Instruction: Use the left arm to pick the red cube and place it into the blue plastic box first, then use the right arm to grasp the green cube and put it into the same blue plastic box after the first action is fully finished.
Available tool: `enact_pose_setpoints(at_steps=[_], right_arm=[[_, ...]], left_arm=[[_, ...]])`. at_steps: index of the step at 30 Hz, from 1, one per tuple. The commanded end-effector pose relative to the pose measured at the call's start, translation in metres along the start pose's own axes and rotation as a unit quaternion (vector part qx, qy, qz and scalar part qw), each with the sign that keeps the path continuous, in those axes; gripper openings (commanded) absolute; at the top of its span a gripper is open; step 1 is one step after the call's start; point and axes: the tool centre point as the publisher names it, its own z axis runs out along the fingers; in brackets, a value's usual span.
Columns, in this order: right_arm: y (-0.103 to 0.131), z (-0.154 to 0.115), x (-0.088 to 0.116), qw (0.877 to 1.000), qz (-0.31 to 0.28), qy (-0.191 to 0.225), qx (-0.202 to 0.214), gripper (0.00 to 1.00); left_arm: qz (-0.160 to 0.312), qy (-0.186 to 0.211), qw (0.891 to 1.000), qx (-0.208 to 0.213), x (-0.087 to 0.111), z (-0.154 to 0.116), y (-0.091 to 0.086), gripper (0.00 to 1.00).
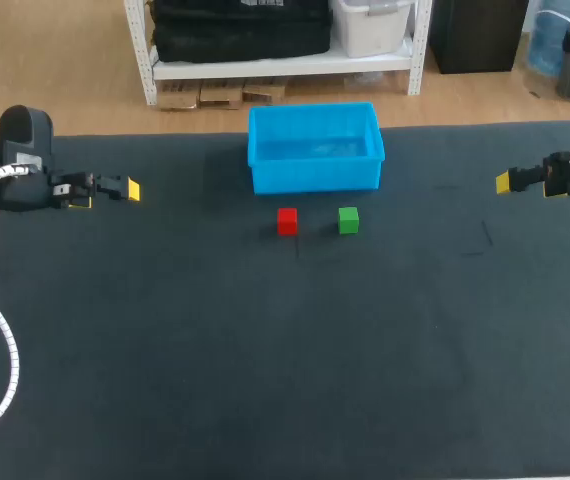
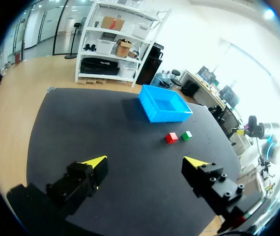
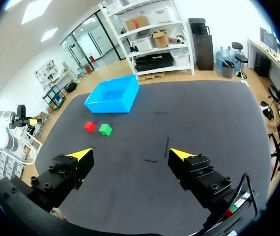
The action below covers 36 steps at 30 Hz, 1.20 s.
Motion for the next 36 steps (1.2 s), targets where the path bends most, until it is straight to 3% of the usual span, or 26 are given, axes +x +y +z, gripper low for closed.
enact_pose_setpoints(at_steps=[1,5,8,16,22,31,36], right_arm=[[0.0,0.0,0.0,1.0,0.0,0.0,0.0,1.0],[0.0,0.0,0.0,1.0,0.0,0.0,0.0,1.0],[0.0,0.0,0.0,1.0,0.0,0.0,0.0,1.0],[0.0,0.0,0.0,1.0,0.0,0.0,0.0,1.0],[0.0,0.0,0.0,1.0,0.0,0.0,0.0,1.0],[0.0,0.0,0.0,1.0,0.0,0.0,0.0,1.0],[0.0,0.0,0.0,1.0,0.0,0.0,0.0,1.0]], left_arm=[[0.0,0.0,1.0,0.0,0.0,0.0,0.0,1.0],[0.0,0.0,1.0,0.0,0.0,0.0,0.0,1.0],[-0.005,0.026,1.0,-0.001,-0.009,0.011,-0.006,1.0],[0.032,0.108,0.992,-0.064,-0.029,0.042,-0.033,1.0],[0.042,0.158,0.98,-0.115,-0.032,0.07,-0.051,1.0],[0.042,0.177,0.973,-0.146,-0.033,0.097,-0.065,1.0],[0.035,0.169,0.977,-0.129,-0.033,0.098,-0.067,1.0]])
